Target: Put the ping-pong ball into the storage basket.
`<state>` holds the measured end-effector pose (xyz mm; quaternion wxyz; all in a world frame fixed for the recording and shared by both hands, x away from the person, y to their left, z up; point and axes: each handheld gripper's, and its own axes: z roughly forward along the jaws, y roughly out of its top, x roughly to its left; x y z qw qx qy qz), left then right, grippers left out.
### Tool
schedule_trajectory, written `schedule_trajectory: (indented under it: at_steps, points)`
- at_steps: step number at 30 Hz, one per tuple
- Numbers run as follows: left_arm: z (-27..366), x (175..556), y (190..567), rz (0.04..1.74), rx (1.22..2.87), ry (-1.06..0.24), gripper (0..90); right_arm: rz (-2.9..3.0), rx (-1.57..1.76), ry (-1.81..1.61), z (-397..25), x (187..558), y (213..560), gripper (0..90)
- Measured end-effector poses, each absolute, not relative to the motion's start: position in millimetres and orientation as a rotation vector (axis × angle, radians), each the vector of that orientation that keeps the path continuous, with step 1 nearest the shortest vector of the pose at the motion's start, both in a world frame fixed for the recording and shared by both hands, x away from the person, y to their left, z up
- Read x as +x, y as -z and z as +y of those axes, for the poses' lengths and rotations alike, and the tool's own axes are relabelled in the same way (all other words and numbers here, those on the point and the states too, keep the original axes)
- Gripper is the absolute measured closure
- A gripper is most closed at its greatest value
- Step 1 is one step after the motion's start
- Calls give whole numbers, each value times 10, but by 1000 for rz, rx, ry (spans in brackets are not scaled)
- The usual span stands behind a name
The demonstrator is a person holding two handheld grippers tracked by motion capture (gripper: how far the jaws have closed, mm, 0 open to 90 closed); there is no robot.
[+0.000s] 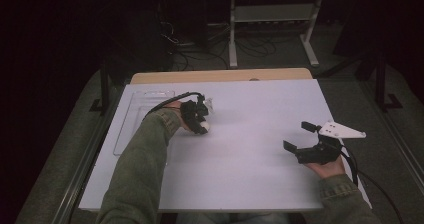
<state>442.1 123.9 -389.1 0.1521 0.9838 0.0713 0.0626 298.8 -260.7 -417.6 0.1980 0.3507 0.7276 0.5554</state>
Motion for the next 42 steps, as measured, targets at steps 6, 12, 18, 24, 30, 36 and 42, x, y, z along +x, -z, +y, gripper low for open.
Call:
schedule_trajectory:
  at_steps: [6,12,18,24,30,36,42]
  points:
    - [1241,4368,3734,181,2828,-209,503,2038,974,-1553,-2601,2985,4173,0]
    - [1235,4301,3552,164,2821,-227,503,2039,976,-1554,-2600,2984,4175,0]
    - [1275,4253,3376,144,2832,-254,503,2043,969,-1550,-2590,2969,4172,0]
    - [1338,4242,3189,153,2814,-275,503,2057,971,-1543,-2588,2970,4189,0]
    - [1384,4247,2983,163,2797,-298,503,2055,977,-1537,-2601,2953,4193,0]
    - [1375,4207,2780,146,2810,-331,503,2063,972,-1521,-2604,2937,4201,0]
    - [1369,4145,2539,134,2801,-369,503,2065,966,-1518,-2594,2928,4197,0]
